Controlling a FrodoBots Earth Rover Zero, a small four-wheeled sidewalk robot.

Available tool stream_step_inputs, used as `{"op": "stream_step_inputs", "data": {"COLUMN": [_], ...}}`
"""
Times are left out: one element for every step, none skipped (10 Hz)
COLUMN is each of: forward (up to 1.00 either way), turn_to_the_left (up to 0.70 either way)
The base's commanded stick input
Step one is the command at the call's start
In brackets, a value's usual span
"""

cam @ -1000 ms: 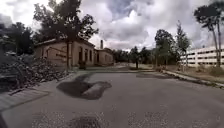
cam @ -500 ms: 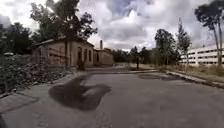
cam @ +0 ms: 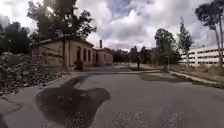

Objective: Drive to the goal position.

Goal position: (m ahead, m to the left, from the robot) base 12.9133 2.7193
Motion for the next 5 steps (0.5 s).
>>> {"op": "stream_step_inputs", "data": {"forward": [0.70, 0.70, 0.70, 0.70, 0.70], "turn_to_the_left": [0.00, 0.00, 0.00, 0.00, 0.00]}}
